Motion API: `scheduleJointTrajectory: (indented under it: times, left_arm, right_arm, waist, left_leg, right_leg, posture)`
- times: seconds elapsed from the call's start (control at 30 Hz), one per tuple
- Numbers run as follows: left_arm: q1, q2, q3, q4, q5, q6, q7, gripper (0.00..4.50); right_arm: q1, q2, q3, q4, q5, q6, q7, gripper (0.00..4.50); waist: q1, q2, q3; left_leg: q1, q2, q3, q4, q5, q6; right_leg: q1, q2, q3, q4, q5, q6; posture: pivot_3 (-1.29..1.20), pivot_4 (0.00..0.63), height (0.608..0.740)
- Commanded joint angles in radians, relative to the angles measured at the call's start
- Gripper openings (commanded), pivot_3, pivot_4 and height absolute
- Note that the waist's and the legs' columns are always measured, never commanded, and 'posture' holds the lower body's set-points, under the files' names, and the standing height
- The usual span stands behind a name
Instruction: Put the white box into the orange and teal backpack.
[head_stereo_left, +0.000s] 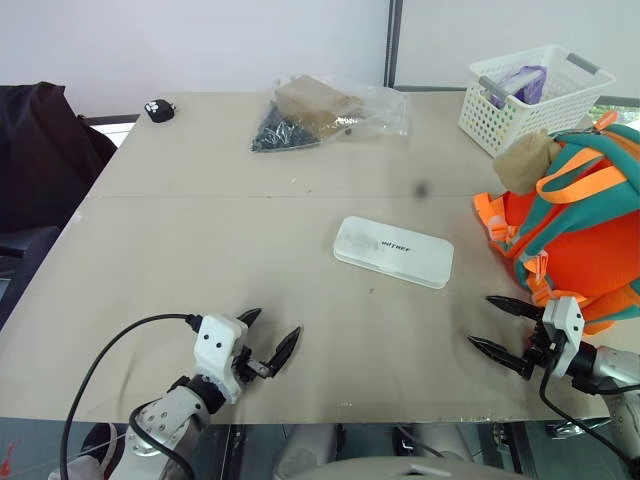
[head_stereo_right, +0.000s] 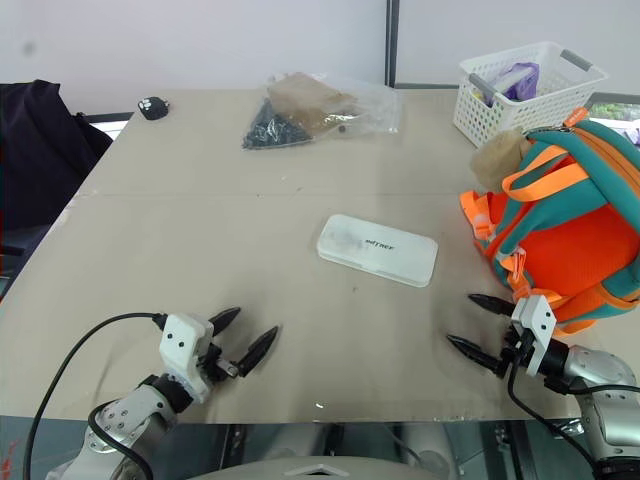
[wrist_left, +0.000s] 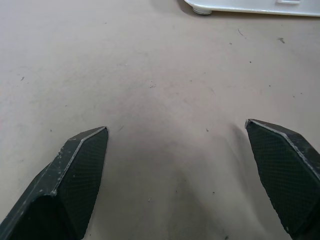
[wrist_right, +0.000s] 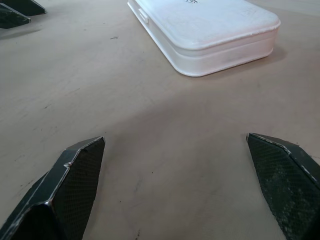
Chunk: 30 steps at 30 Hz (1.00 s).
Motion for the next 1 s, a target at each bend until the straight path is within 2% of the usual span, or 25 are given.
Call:
scheduleJointTrajectory:
  times: [0.03,0.7,0.83,1.0]
  left_arm:
    - [-0.003,0.011,0.003,0.009,-0.008,-0.010,-0.020,4.50]
    - [-0.038,0.037,0.039,0.027,-0.066,-0.008,-0.077,4.50]
    - [-0.099,0.021,0.098,-0.001,-0.255,0.125,-0.074,4.50]
    - [-0.185,0.125,0.159,0.021,-0.398,0.263,-0.146,4.50]
  right_arm:
    - [0.013,0.007,-0.014,-0.036,0.012,0.003,-0.009,4.47]
    - [0.014,0.042,-0.001,-0.075,-0.003,0.049,-0.082,4.47]
    - [-0.013,0.068,-0.021,-0.115,0.044,0.150,-0.171,4.47]
    - [-0.073,0.100,-0.047,-0.169,0.110,0.292,-0.286,4.47]
  waist:
    - [0.000,0.000,0.000]
    - [0.000,0.001,0.001]
    - [0.000,0.001,0.001]
    - [-0.001,0.002,0.003]
  left_leg:
    - [0.000,0.000,0.000,0.000,0.000,0.000]
    - [0.000,0.000,-0.001,0.000,0.000,0.000]
    - [0.000,0.000,-0.001,0.000,0.000,0.000]
    - [0.000,0.000,-0.001,0.000,0.001,-0.001]
  right_leg:
    - [0.000,0.000,0.000,0.000,0.000,0.000]
    - [0.000,0.000,0.000,0.000,0.000,0.000]
    - [0.000,0.000,0.000,0.000,0.000,0.000]
    - [0.000,0.000,-0.001,0.001,0.000,0.000]
  posture:
    - [0.00,0.150,0.740]
    - [0.00,0.150,0.740]
    - [0.00,0.150,0.740]
    - [0.00,0.150,0.740]
